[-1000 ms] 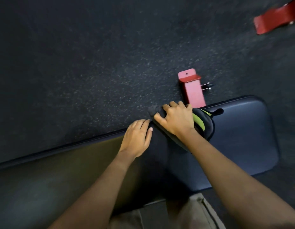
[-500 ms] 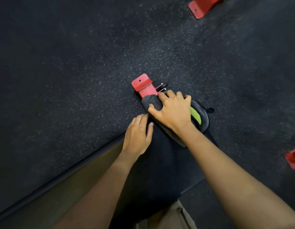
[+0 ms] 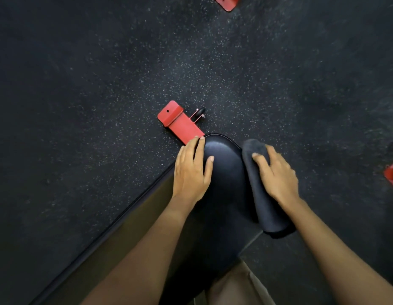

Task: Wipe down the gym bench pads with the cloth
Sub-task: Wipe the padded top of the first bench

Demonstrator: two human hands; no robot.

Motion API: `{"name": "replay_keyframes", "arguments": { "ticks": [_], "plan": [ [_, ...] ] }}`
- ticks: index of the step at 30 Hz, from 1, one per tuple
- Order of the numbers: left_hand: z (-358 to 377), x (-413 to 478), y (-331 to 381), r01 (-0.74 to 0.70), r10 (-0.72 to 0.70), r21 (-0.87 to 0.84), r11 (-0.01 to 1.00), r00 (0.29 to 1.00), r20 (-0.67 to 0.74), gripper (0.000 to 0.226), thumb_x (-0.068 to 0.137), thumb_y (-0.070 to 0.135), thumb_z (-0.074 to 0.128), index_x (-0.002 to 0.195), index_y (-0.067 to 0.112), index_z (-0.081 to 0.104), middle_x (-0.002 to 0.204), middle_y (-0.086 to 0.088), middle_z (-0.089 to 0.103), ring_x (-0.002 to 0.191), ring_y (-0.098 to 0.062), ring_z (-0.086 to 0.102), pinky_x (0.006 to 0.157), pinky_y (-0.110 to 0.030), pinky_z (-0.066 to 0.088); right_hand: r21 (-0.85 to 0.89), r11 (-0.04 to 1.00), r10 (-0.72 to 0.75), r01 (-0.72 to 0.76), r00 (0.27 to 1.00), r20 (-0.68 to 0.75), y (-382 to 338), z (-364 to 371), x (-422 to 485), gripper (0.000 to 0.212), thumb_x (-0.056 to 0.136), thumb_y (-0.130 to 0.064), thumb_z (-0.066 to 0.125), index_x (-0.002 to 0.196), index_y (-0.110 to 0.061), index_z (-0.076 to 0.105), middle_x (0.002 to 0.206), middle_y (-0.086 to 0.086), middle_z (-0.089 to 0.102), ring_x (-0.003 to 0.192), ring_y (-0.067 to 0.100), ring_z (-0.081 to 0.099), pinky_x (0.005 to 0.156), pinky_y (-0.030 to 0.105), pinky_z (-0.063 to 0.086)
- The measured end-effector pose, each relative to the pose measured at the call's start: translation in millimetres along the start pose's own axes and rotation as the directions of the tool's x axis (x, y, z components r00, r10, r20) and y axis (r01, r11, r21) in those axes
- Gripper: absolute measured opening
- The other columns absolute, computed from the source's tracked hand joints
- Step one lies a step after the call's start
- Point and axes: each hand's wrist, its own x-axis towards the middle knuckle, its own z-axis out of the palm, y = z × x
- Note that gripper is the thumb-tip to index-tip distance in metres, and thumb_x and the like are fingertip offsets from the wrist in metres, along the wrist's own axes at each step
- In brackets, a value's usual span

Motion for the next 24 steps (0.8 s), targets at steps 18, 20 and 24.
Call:
{"name": "replay_keyframes", "arguments": {
  "ticks": [18,20,24],
  "plan": [
    [30,-43,41,-0.401,0.395,-0.003,0.916,0.902,0.171,0.049,0.095,0.019,0.039,0.140,-0.001,0.038,0.148,-0.017,0.036,0.140,-0.025,0.022,0.118,-0.035,0.008,0.174,0.985,0.039,-0.018,0.993,-0.116,47,8,-23,0.067,0.084,-0.066,0.052,0.143,-0.039,0.036,0.141,0.000,0.047,0.126,0.028,0.047,0.099,0.040,0.036],
    [35,-55,46,-0.456,0.446,-0.007,0.890,0.868,0.220,0.049,0.095,0.019,0.039,0.140,-0.001,0.037,0.148,-0.017,0.036,0.140,-0.025,0.023,0.118,-0.035,0.008,0.280,0.958,0.120,-0.066,0.976,-0.181,58,16,-31,0.066,0.085,-0.062,0.054,0.144,-0.038,0.036,0.141,0.000,0.047,0.127,0.025,0.046,0.099,0.039,0.036],
    [35,-74,41,-0.494,0.479,-0.012,0.870,0.838,0.263,0.048,0.096,0.019,0.038,0.141,0.000,0.038,0.150,-0.014,0.032,0.142,-0.023,0.021,0.119,-0.033,0.006,0.632,0.772,0.338,-0.060,0.882,-0.329,82,59,-69,0.066,0.090,-0.047,0.061,0.147,-0.027,0.034,0.145,0.000,0.043,0.132,0.017,0.040,0.100,0.021,0.028]
  ]
}}
